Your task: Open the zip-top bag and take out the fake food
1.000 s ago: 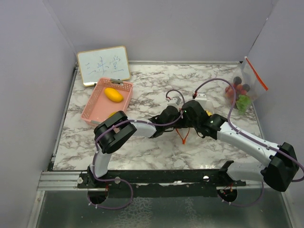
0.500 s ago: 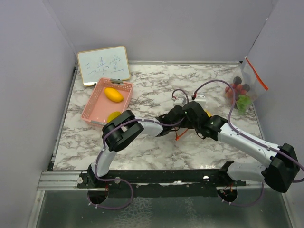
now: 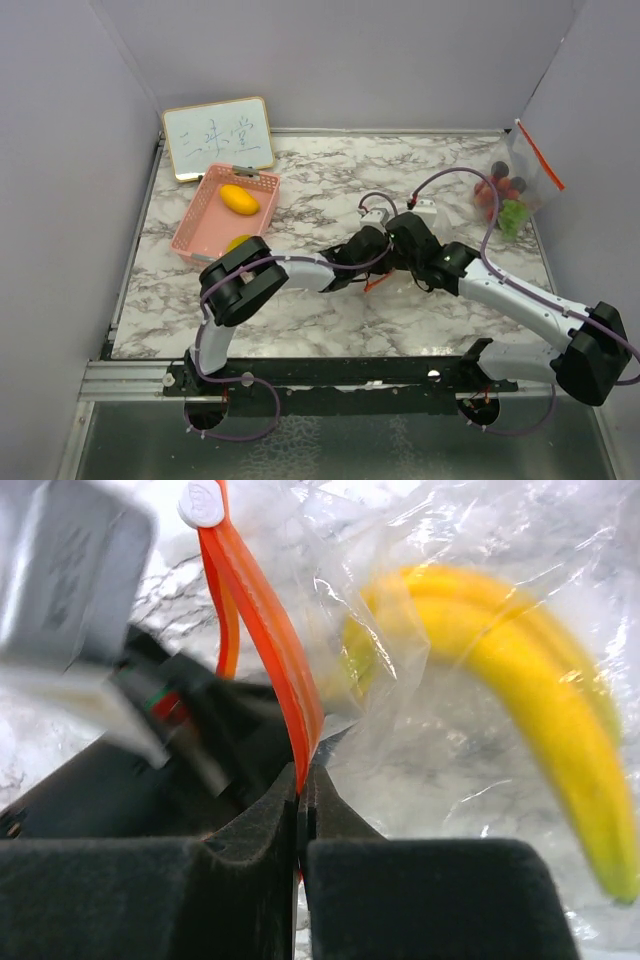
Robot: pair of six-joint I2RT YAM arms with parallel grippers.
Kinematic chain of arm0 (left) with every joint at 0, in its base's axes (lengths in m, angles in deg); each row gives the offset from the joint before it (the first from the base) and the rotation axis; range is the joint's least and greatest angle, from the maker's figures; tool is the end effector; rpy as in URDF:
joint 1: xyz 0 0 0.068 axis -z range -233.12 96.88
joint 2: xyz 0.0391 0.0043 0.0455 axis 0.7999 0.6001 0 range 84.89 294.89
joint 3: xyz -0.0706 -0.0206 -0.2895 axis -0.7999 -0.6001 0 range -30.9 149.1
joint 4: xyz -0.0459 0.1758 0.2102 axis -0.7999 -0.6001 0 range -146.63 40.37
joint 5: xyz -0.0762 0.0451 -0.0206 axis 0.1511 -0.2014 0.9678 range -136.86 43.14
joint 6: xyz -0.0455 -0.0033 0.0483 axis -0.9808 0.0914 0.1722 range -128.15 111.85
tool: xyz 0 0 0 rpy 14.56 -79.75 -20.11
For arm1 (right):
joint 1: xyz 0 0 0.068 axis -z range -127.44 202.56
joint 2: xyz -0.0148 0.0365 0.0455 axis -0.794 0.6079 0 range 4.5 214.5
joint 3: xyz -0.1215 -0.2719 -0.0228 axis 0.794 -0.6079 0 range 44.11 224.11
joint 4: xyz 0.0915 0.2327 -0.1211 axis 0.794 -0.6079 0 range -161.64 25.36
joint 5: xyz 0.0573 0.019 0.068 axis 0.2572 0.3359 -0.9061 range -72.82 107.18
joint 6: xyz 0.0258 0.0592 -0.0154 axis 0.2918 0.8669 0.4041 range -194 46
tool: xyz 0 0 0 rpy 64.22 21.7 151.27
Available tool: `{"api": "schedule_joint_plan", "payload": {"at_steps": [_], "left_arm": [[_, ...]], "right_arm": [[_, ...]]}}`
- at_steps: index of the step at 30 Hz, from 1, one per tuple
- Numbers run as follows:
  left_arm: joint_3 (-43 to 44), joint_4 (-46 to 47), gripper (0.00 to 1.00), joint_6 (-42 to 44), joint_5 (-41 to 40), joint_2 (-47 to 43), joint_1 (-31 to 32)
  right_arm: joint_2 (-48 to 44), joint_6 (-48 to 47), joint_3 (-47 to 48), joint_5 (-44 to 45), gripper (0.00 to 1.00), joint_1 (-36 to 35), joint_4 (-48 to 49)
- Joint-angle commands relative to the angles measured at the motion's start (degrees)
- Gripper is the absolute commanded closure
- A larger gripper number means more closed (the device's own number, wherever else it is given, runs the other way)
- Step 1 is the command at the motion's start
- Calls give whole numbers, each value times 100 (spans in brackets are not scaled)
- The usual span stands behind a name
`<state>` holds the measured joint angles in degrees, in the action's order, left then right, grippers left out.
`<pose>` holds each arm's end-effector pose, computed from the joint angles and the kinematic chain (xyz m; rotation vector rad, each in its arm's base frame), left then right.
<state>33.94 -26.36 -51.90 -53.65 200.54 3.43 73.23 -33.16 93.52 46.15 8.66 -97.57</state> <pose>0.2643 -0.3888 0.1516 0.1658 2.1848 -0.9360 0.2018 0.1588 0.2592 0.1435 2.3322 0.0919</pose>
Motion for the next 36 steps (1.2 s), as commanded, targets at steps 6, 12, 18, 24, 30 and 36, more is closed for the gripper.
{"api": "schedule_joint_plan", "payload": {"at_steps": [6,12,18,24,30,36], "left_arm": [[-664,-578,100,833,-648,-1280,137],[-1016,-1001,100,1095,-983,-1790,133],[-1354,-1279,100,1262,-1297,-2416,95],[-1806,-1423,100,1290,-1367,-2955,-233],[-1993,-1305,100,1238,-1007,-3066,-612],[-1899,-1193,100,1203,-697,-2887,-675]], "right_arm": [[182,-155,-119,135,98,537,398],[230,-252,-222,157,98,792,486],[263,-298,-305,233,98,918,465],[189,-321,-464,280,98,1048,442],[-272,-564,-602,-357,81,1054,876],[-678,-729,-444,-435,36,1056,800]]}}
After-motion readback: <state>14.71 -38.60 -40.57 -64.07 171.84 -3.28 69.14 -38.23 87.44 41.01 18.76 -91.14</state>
